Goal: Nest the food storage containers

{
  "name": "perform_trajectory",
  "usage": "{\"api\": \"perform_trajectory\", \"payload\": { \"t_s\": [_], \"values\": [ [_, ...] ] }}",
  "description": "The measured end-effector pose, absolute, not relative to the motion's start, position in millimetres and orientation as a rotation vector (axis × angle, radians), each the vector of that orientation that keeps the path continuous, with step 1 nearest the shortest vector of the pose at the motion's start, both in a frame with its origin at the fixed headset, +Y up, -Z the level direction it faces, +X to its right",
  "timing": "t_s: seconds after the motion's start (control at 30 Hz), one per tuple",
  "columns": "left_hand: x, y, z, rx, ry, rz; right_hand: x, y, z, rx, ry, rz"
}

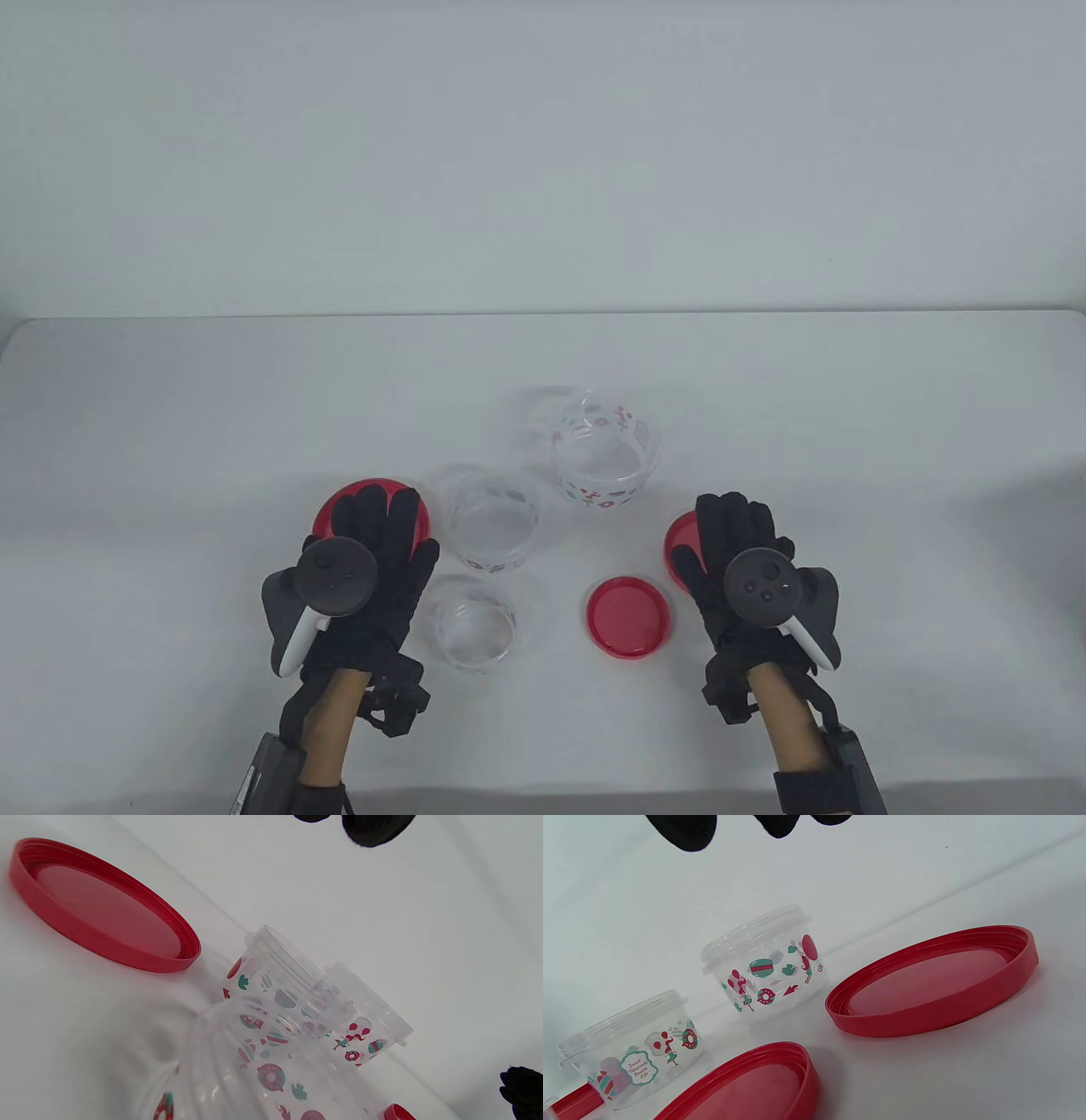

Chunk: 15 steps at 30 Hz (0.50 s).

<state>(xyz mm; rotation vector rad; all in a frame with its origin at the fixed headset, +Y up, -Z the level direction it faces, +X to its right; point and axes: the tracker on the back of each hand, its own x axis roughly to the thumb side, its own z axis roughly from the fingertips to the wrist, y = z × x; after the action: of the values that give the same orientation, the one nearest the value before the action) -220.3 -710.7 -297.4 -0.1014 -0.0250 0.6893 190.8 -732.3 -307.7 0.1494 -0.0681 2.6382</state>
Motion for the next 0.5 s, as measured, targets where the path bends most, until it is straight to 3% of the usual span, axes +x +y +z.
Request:
{"api": "perform_trajectory", "payload": {
  "t_s": [0.5],
  "values": [
    [-217.7, -711.6, -297.1, -0.109, -0.034, 0.678, 190.1, -732.2, -307.6, 0.154, -0.044, 2.622]
  ]
}}
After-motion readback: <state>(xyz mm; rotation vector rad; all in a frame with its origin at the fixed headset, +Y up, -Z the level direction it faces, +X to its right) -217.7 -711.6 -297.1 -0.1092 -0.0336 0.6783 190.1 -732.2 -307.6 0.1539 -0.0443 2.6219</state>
